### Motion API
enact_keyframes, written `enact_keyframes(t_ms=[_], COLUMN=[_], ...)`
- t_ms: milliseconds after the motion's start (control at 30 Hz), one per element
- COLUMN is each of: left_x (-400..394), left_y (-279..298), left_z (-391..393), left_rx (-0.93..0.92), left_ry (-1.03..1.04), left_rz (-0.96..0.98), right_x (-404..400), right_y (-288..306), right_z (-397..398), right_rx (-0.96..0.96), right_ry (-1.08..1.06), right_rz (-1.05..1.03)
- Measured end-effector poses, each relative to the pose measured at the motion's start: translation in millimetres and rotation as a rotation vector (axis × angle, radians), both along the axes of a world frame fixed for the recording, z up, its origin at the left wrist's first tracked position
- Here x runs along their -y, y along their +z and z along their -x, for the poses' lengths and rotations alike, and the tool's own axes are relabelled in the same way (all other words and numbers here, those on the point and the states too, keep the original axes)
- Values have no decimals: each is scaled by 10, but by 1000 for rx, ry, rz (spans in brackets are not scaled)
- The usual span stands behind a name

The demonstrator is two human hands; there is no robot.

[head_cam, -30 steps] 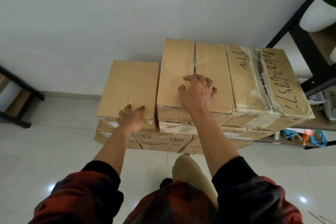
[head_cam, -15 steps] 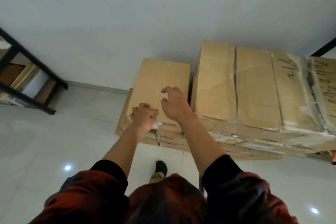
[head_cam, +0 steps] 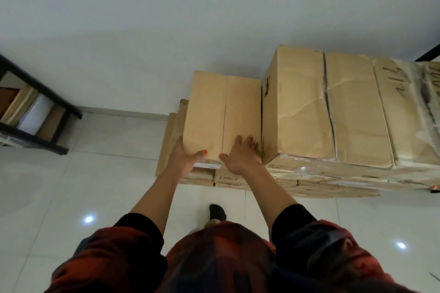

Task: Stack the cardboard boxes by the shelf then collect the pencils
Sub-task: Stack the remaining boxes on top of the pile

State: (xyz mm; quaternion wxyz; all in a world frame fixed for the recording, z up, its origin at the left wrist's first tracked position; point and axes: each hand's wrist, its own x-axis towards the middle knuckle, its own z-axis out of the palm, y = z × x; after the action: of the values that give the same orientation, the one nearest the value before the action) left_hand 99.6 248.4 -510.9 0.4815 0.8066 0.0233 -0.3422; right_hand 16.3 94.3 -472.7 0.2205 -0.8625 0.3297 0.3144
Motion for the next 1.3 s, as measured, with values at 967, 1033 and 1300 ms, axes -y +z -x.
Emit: enact_keyframes(t_ms=[967,1033,1300], left_x=[-136,-146,-196], left_y=[-46,-40,-62], left_z=[-308,-311,-383], left_rx=[-52,-57,-58], left_ry=[-166,-170,-166], left_rz=[-65,-67,-38], right_x=[-269,-257,-236], right_y=[129,107,-7], right_z=[-177,-180,-129], right_rx=[16,29,25], right_ry=[-213,-247,-352], right_rz=[65,90,152])
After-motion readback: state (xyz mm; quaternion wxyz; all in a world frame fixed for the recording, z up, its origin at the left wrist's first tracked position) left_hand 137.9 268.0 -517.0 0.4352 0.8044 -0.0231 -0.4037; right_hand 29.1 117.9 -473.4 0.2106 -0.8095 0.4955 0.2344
